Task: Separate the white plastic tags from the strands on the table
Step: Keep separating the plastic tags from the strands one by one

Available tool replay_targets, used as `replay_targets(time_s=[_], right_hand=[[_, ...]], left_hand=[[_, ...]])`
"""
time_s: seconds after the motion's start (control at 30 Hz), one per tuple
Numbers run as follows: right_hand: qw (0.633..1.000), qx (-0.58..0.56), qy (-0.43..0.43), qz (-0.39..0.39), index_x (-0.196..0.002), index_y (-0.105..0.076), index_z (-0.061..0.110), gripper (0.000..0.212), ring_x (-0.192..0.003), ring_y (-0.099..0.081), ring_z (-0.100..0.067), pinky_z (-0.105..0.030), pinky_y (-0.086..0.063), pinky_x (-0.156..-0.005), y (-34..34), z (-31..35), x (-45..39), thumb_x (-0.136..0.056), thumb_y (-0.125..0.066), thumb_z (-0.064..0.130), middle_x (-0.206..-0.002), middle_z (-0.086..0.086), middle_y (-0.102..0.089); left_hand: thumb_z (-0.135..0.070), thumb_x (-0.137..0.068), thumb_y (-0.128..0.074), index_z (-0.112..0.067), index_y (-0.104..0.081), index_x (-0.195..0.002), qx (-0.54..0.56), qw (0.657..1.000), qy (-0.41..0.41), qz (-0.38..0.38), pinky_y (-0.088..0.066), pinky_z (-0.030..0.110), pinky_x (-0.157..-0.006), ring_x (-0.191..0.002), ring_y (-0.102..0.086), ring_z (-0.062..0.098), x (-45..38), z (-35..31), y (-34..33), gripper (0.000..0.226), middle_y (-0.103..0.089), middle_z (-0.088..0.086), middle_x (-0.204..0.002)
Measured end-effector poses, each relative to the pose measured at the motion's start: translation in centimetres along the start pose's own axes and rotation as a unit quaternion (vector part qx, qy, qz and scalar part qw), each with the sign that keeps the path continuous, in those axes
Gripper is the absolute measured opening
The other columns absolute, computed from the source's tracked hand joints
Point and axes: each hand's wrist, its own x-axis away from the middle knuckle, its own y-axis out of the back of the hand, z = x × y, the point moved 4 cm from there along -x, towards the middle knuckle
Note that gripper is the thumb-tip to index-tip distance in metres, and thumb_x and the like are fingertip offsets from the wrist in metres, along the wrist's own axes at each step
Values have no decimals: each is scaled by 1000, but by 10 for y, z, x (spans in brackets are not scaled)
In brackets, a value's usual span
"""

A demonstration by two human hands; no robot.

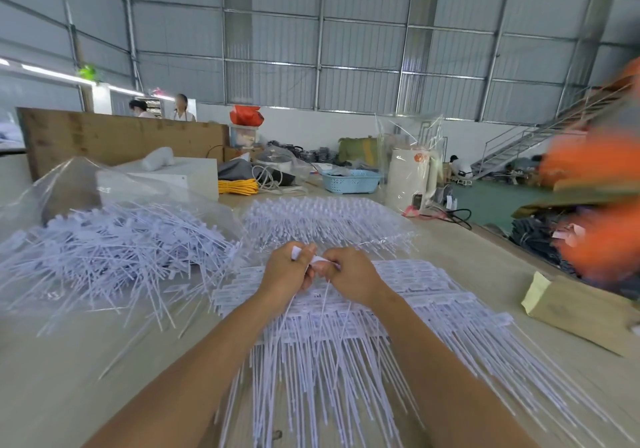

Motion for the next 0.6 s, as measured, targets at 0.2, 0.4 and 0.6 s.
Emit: replay_targets(time_s=[0.2, 0.4, 0.6], right_hand=[[998, 37, 9, -53, -84, -64, 0, 36, -67, -45, -23, -28, -31, -58, -1, -1, 7, -95, -52, 32, -72, -9, -54], [992, 98, 14, -75, -90, -65, 11, 31, -75, -50, -24, -26, -30, -61, 2, 0, 8, -95, -50, 37, -87, -9, -64], [972, 210, 72, -82, -106, -66, 23, 21, -97, -61, -22, -32, -39, -84, 3, 3, 10, -94, -51, 33, -107, 1, -65]], left_hand=[[-25, -98, -52, -10, -52, -66, -55, 998, 12, -9, -30, 21, -42, -36, -38, 12, 1, -5, -2, 35, -50, 4, -49], [-22, -96, -53, -11, -52, -55, -138, 990, -13, -25, -36, 24, -50, -41, -46, 16, 2, -17, -1, 43, -52, 2, -44], [-9, -91, -60, -4, -51, -61, -35, 991, 121, 34, -23, 13, -31, -24, -34, 9, 2, -17, 2, 33, -44, 1, -34]])
